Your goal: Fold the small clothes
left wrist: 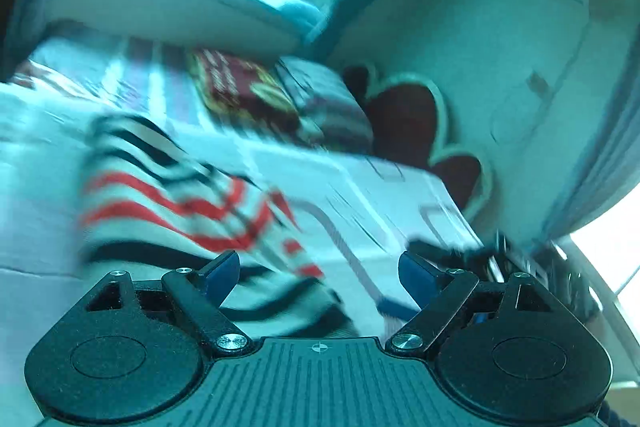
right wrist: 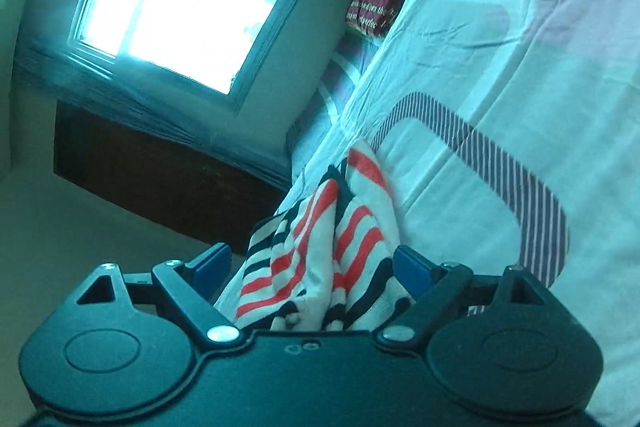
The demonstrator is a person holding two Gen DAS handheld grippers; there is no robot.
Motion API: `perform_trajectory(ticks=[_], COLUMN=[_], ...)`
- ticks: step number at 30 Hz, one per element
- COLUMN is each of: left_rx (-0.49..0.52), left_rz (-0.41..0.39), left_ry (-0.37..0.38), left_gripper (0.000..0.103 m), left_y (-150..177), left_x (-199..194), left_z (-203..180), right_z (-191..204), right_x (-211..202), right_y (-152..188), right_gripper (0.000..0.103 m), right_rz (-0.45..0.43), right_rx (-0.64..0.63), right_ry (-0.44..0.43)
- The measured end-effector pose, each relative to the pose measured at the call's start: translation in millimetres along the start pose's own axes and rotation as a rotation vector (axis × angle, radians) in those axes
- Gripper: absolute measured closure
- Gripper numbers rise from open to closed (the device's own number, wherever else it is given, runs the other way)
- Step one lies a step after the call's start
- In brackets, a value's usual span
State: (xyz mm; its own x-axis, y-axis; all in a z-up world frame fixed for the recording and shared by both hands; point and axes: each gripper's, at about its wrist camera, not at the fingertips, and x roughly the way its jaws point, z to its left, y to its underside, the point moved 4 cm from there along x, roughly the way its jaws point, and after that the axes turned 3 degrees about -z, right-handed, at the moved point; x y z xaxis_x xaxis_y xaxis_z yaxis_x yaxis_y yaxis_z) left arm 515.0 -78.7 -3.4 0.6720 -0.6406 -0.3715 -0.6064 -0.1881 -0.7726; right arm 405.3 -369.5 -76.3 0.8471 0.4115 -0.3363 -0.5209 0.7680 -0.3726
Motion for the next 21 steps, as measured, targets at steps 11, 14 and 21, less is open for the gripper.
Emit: perform_trajectory(ticks=[11,14,21], left_rx=[-0.220,-0.253,-0.193], left_rz=[0.074,0.057,0.078], left_ry=[-0.254,-0.239,-0.271], left_gripper=[0.017,0.017,0.017], left_y=[15.0,21.9,5.9], left_x=[-6.2,8.2,45.4], left_z=[146.2,151.9,149.1], right_z=[9.0,14.3,56.1], right_x=[85.0,106.2,125.7], right_y=[33.3,36.0,55.7], right_gripper=[0.027,0.035,0.075], right_rz=[0.217,0.256,0.204], right_rx=[-0.009,-0.086,-0.594], right_ry=[0.007,0.060,0.221])
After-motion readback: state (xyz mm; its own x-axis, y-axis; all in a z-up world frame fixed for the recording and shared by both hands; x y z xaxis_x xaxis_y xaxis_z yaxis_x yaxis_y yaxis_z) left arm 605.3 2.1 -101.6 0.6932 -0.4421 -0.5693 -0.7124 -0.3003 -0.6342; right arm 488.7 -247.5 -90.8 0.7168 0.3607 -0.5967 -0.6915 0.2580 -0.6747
